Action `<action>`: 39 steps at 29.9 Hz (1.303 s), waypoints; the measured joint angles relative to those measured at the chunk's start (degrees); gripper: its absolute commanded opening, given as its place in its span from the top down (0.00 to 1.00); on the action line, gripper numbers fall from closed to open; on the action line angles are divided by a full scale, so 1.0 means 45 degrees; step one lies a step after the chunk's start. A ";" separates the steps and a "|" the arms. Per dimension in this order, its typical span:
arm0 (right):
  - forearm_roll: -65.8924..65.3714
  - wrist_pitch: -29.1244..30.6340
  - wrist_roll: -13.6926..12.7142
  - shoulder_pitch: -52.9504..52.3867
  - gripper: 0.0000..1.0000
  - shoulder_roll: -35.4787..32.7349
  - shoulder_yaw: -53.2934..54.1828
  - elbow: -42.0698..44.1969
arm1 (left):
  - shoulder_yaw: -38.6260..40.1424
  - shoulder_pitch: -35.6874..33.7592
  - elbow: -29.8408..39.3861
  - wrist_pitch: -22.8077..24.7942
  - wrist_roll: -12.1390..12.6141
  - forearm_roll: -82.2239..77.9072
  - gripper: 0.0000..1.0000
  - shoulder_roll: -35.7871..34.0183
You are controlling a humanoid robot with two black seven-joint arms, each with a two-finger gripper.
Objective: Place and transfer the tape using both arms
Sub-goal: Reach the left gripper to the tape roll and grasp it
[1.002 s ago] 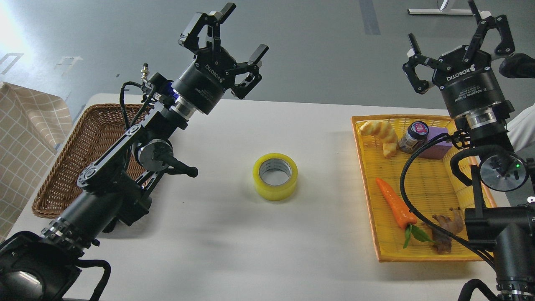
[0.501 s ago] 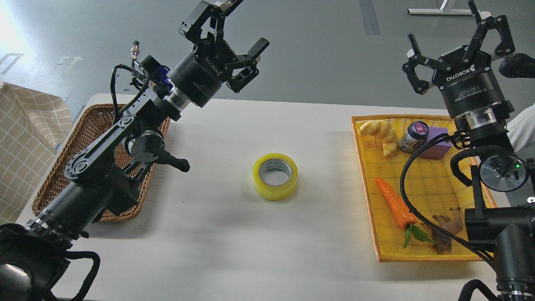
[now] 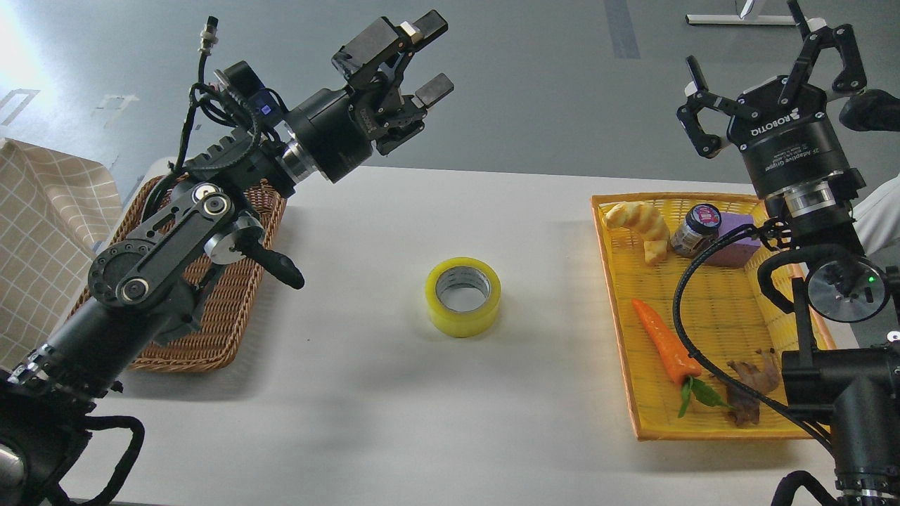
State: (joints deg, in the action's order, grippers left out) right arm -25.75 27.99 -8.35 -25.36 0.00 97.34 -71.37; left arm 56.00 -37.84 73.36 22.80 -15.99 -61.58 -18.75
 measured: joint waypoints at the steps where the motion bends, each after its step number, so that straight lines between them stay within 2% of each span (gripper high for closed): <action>1: 0.0000 0.0000 0.0000 0.0025 0.00 0.0000 0.0000 0.0003 | -0.0002 -0.0001 0.0055 -0.0024 0.0069 -0.0292 0.02 -0.0030; 8: 0.0000 0.0000 0.0000 0.0235 0.00 0.0000 0.0009 0.0016 | -0.0633 -0.0309 0.0201 -0.0264 0.0401 -0.3346 0.02 -0.0152; 20: 0.0000 0.0000 0.0000 0.0512 0.00 0.0000 0.0010 -0.0003 | -0.2379 -0.0428 0.0222 -0.0741 0.0552 -0.9149 0.02 -0.0701; 22: -0.0001 0.0000 0.0000 0.0628 0.00 0.0000 0.0009 -0.0003 | -0.2654 -0.0427 0.0214 -0.0741 0.0805 -1.0115 0.02 -0.0769; 25: 0.0000 0.0000 0.0000 0.0752 0.00 0.0000 0.0000 0.0003 | -0.3123 -0.0409 0.0203 -0.0724 0.1653 -1.1461 0.02 -0.0955; 28: 0.0000 0.0001 0.0000 0.0857 0.00 0.0000 0.0000 0.0011 | -0.3865 -0.0358 0.0188 -0.0711 0.2170 -1.2274 0.02 -0.1241; 39: 0.0000 0.0001 0.0020 0.1081 0.00 0.0000 0.0010 0.0057 | -0.5137 -0.0663 0.0195 -0.0520 0.2584 -1.3577 0.02 -0.1449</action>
State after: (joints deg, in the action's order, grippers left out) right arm -25.75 28.00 -8.26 -20.49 0.00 97.39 -71.11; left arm 32.88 -40.83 74.24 20.46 -4.36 -122.68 -25.27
